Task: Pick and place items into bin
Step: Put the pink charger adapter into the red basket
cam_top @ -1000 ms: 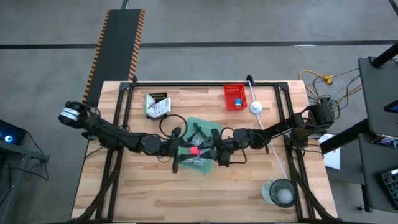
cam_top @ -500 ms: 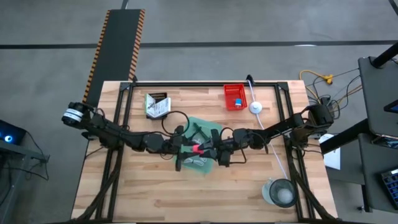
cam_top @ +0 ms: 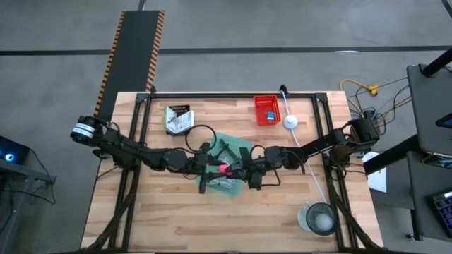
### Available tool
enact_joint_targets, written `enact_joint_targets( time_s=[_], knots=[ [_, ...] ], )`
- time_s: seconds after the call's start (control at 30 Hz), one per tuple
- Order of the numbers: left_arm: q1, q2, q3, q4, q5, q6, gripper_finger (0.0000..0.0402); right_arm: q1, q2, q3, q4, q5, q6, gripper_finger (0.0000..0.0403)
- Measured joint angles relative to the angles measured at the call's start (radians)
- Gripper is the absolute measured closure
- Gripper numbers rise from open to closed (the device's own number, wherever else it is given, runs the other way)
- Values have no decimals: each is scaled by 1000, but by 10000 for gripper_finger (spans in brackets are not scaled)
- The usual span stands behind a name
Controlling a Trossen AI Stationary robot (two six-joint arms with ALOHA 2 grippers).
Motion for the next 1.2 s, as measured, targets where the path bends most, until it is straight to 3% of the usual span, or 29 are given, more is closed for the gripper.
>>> enact_joint_targets(
  time_s=[0.1,0.3,0.47,0.63,0.83,1.0,1.2],
  knots=[
    [1,0,0,1,1,5,261,0,0,0,-2,1,0,265],
    [4,0,0,4,26,13,261,-1,0,0,-12,9,3,196],
    [6,0,1,19,30,13,261,-3,0,-1,-12,52,0,178],
    [10,0,3,16,31,13,261,-2,0,-2,-10,55,5,198],
    [13,0,3,11,34,3,261,-2,0,-2,-5,58,53,267],
    [15,0,3,11,34,-3,259,-2,0,-2,-5,57,71,267],
    [17,-6,-4,-1,26,16,157,-1,-2,-2,-17,56,147,267]
  ],
)
